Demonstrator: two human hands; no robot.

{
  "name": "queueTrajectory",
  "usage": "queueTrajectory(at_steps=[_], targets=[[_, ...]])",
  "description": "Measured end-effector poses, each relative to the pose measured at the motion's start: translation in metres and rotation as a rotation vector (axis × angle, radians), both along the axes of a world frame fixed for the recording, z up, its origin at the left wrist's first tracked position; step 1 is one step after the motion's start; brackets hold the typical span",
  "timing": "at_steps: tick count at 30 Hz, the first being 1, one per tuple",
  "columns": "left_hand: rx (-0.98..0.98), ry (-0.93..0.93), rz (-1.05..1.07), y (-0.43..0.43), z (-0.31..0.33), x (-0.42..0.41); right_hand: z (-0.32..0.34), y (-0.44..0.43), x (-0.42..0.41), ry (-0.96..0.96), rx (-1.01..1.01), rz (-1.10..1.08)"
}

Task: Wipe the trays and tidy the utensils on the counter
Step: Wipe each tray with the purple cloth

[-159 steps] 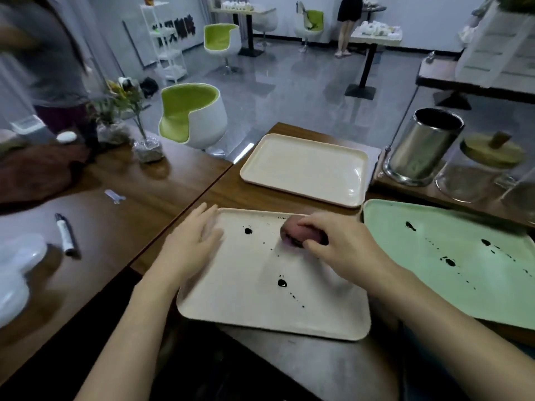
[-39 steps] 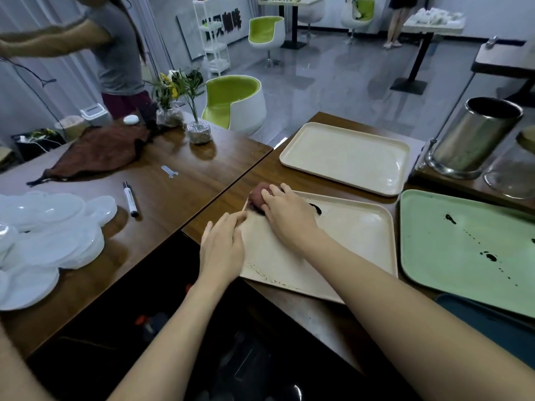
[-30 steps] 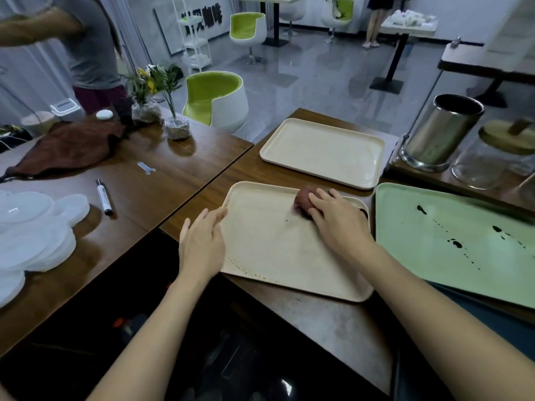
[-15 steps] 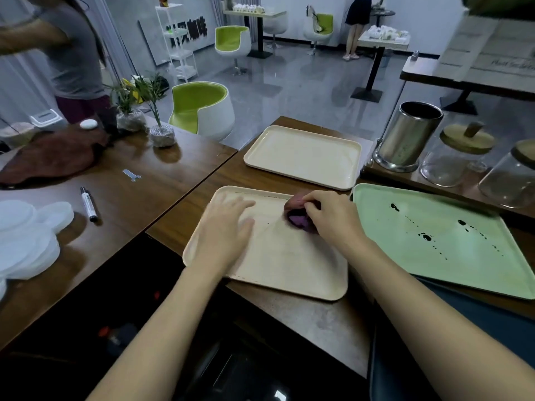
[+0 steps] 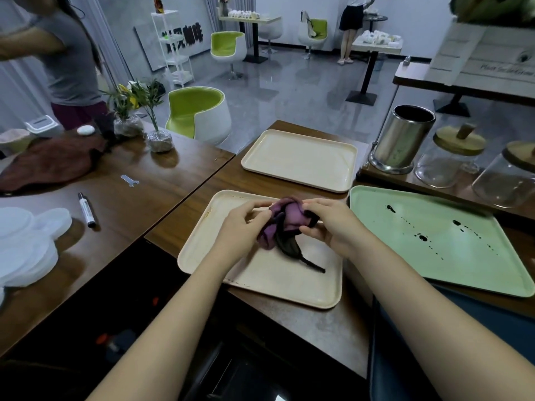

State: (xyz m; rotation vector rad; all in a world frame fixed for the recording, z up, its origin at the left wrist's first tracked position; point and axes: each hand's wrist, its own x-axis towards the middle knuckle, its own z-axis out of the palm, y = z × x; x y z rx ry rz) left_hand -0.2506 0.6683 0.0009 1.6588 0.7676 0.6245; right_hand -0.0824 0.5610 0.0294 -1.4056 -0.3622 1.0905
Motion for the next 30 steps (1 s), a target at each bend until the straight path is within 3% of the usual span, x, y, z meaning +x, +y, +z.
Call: queueTrajectory(at_steps=[4,7,11,15,20,24,27,30], targets=[[-0.095,0.021,-0.051,0.002,0.003,-0.007,-0.006,0.001,-0.001,0.075,-0.049,0.047],[-0.116,0.032,-0.041,0.009,0.002,-0.011,-0.011,0.002,0.003,0.014,-0.086,0.042],[-0.01,0.066,0.005,0.014,0.001,-0.011,-0.02,-0.001,0.012,-0.289,-0.069,0.114],[0.085,0.138,-0.083,0.015,-0.006,-0.012,-0.028,-0.002,0.017,-0.635,-0.081,0.085],[0.205,0.226,-0.099,0.018,-0.006,-0.016,-0.033,-0.004,0.024,-0.8,-0.149,0.048],[0.306,0.194,-0.081,0.026,-0.003,-0.019,-0.031,-0.007,0.026,-0.905,-0.221,0.006],[0.557,0.273,-0.014,0.032,0.002,-0.024,-0.028,-0.012,0.018,-1.101,-0.255,0.042],[0.619,0.389,-0.087,0.037,0.004,-0.029,-0.03,-0.017,0.009,-1.393,-0.288,0.118]])
